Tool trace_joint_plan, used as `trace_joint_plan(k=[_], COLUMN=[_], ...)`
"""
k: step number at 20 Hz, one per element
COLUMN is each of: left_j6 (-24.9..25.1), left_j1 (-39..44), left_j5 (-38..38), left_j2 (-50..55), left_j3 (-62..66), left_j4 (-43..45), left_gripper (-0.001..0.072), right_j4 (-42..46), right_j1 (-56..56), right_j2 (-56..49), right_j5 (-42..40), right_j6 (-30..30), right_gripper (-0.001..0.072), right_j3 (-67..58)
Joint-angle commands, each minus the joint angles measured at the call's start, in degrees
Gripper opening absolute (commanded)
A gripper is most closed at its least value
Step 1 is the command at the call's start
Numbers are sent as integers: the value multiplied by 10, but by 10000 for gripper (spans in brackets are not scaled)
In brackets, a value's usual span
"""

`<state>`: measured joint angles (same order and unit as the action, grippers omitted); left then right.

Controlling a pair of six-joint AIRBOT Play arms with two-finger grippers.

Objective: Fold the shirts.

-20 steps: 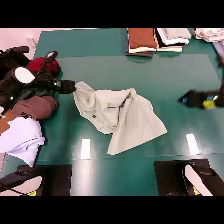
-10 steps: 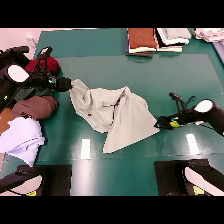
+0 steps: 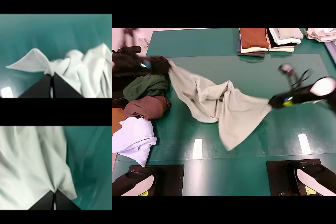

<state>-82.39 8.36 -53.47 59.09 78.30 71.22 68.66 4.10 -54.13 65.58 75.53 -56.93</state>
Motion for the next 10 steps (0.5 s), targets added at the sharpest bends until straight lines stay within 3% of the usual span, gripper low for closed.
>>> trace_joint_plan(k=[1, 6, 10], left_j6=[-1, -1, -3], left_j1=[0, 0, 0], left_j5=[4, 2, -2], left_j2=[-89, -187, -225], left_j3=[112, 248, 296], left_j4=[37, 36, 36], left_gripper=[22, 22, 21], right_j4=[19, 18, 14], right_j1=[-47, -142, -207], right_j2=[96, 163, 150], right_j5=[17, 58, 113], right_j6=[1, 1, 1], right_gripper=[15, 15, 15], right_j3=[-151, -338, -434])
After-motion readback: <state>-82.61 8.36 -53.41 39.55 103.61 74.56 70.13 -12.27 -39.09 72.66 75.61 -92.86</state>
